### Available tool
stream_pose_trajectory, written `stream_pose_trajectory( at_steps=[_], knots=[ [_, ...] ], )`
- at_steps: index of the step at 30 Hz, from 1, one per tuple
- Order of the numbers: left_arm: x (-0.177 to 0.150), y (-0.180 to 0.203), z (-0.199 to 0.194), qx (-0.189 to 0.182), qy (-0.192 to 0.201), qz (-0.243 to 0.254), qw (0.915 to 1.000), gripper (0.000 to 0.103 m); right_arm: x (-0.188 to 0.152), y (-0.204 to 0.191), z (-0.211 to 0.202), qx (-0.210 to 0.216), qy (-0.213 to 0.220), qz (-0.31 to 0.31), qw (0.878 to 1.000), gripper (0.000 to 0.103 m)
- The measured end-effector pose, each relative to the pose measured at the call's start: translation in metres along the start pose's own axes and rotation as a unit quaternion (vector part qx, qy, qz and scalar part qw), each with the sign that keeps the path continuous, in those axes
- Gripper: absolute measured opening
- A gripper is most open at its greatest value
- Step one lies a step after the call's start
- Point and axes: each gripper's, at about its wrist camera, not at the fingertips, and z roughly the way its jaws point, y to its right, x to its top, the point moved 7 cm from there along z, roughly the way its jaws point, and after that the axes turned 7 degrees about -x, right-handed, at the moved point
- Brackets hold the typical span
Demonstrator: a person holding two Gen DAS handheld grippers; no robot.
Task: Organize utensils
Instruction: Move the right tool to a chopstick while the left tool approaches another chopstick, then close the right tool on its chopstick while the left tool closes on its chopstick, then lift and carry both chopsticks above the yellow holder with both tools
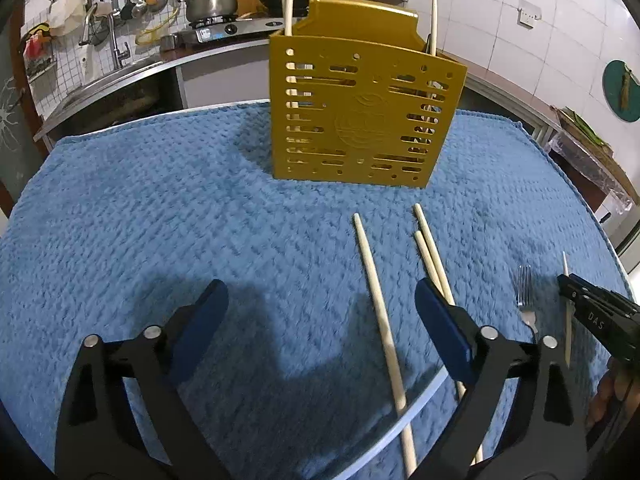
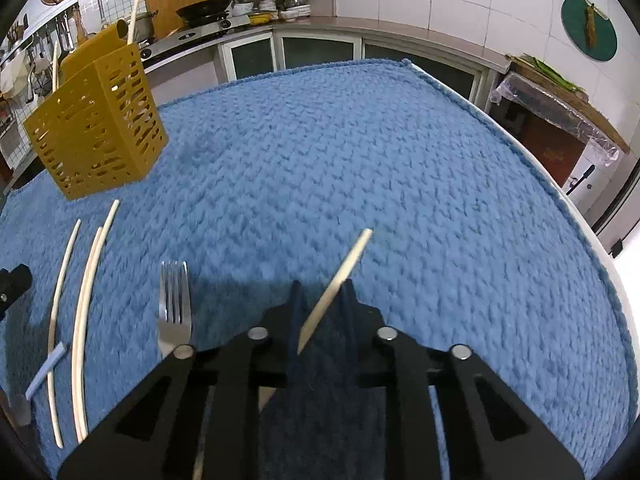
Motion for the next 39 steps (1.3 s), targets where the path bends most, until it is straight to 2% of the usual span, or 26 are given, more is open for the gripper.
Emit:
stream_pose_trajectory(
  at_steps=[2,4,9,11,13,15,18,21,25,31,39],
  knots=[
    [0.002,0.002,0.006,0.003,-0.005,0.001,1.0,0.087,0.003,-0.001,0.003,0.002,0.0,-0.003,1.0,0.018],
    [0.005,0.007,0.013,-0.002,-0.013,0.002,0.9999,0.077,0.008,-0.003,0.005,0.002,0.001,-0.01,1.0,0.013],
    [0.009,0.015,0.028,-0.004,-0.027,0.003,0.9996,0.072,0.018,-0.002,0.012,0.013,-0.003,-0.015,1.0,0.012],
    [0.01,0.019,0.036,-0.008,-0.035,0.004,0.9994,0.066,0.022,-0.003,0.015,0.017,-0.009,-0.015,1.0,0.012],
    [0.009,0.021,0.044,-0.007,-0.047,0.004,0.9989,0.054,0.026,-0.002,0.019,0.025,-0.019,-0.01,0.999,0.012],
    [0.009,0.023,0.053,-0.006,-0.06,0.003,0.9982,0.047,0.029,-0.001,0.022,0.031,-0.027,-0.005,0.999,0.012],
    [0.012,0.026,0.06,0.003,-0.056,0.007,0.9984,0.044,0.033,-0.002,0.027,0.036,-0.033,0.0,0.999,0.012],
    [0.016,0.025,0.064,0.012,-0.055,0.006,0.9984,0.033,0.036,-0.004,0.029,0.035,-0.034,-0.001,0.999,0.011],
    [0.023,0.024,0.066,-0.001,-0.06,-0.007,0.9982,0.007,0.038,-0.004,0.03,0.035,-0.033,0.0,0.999,0.01],
    [0.031,0.019,0.058,-0.012,-0.051,-0.018,0.9984,0.006,0.041,0.001,0.022,0.046,-0.025,0.016,0.998,0.009],
    [0.043,0.015,0.023,-0.025,-0.01,-0.02,0.9995,0.006,0.054,-0.002,-0.011,0.067,0.018,0.026,0.997,0.006]
  ],
)
